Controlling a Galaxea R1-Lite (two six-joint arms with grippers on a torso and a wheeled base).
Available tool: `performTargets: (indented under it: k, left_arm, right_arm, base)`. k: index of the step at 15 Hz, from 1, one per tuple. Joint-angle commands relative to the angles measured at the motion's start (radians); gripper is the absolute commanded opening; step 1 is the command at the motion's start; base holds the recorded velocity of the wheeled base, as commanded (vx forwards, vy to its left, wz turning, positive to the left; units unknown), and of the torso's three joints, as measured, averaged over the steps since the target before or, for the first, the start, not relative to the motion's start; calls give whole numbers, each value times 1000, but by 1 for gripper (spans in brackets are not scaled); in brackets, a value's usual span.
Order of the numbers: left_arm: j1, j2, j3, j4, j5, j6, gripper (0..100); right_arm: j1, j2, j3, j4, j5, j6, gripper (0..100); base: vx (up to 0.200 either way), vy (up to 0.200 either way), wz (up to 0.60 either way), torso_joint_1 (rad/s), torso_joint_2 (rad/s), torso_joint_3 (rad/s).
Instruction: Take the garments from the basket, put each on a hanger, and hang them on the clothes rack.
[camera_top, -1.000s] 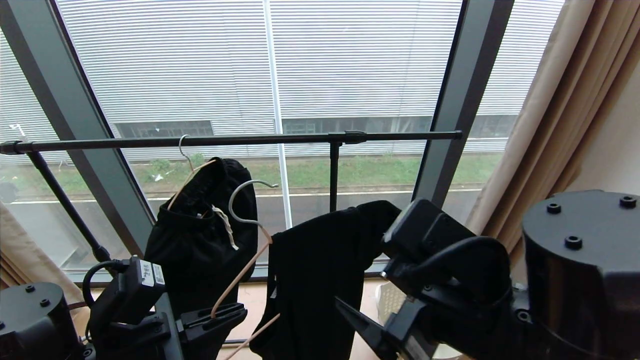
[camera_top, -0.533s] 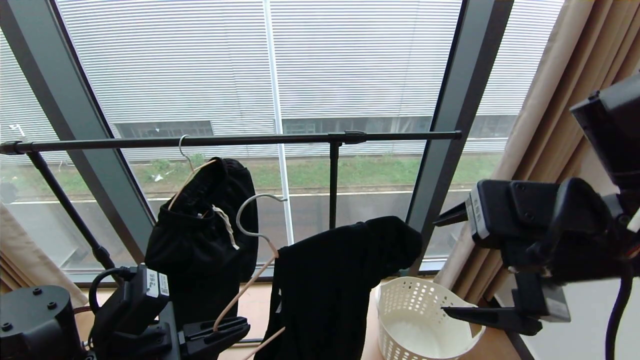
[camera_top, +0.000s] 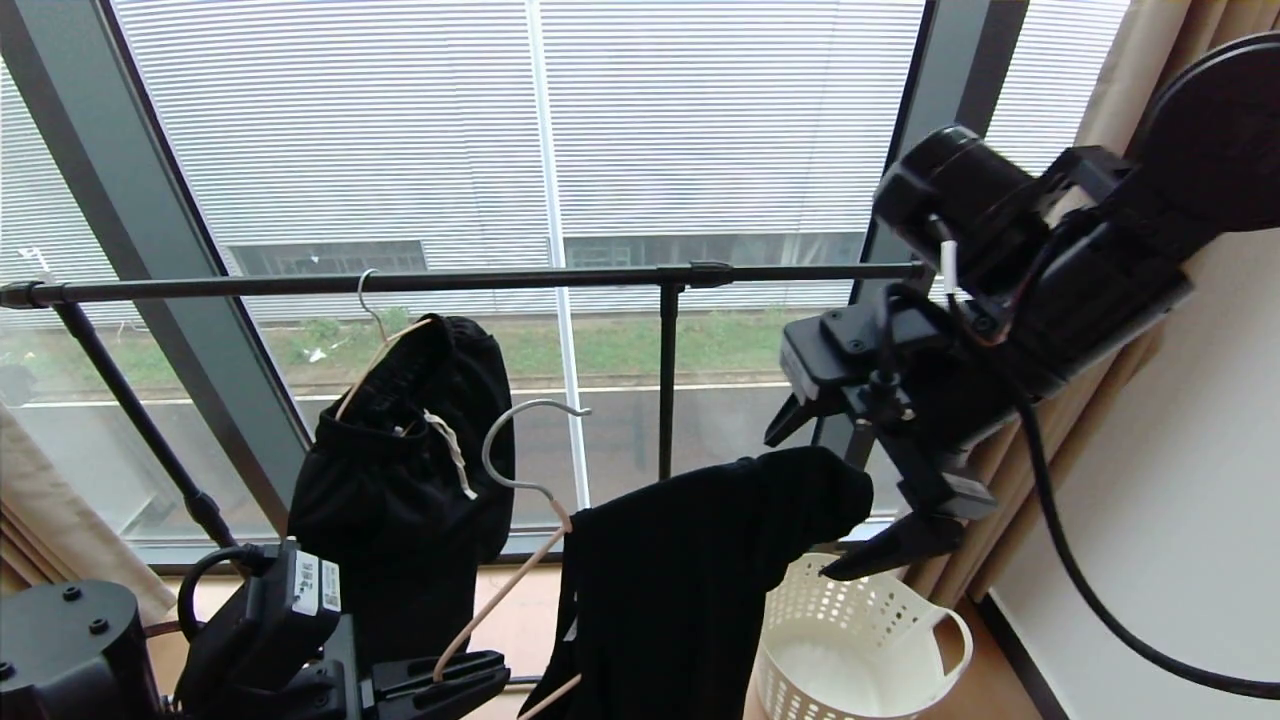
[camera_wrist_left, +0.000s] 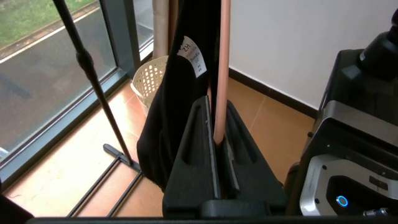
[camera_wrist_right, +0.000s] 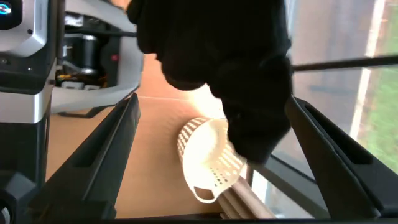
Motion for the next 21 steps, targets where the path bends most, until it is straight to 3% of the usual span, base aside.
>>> performTargets:
  k: [1, 5, 14, 15, 21]
  left_arm:
    - [-7, -5, 0, 5, -1, 0, 0]
    - [-16, -1, 0, 8, -1, 0, 0]
    - [-16, 1, 0, 7, 0, 0, 0]
    - [-16, 3, 0, 8, 0, 0, 0]
    - [-16, 3, 0, 7, 0, 0, 0]
  right_arm:
    - [30, 142, -66, 12, 5, -4, 100]
    - [39, 169, -66, 10, 45, 8, 100]
    - [74, 185, -66, 7, 49, 20, 100]
    - [74, 183, -66, 7, 59, 22, 0]
    - [76, 178, -66, 6, 62, 23, 0]
  base:
    - [0, 0, 0, 0, 0, 0]
    - [0, 0, 0, 0, 0, 0]
    - [0, 0, 0, 0, 0, 0]
    - [0, 0, 0, 0, 0, 0]
    - [0, 0, 0, 0, 0, 0]
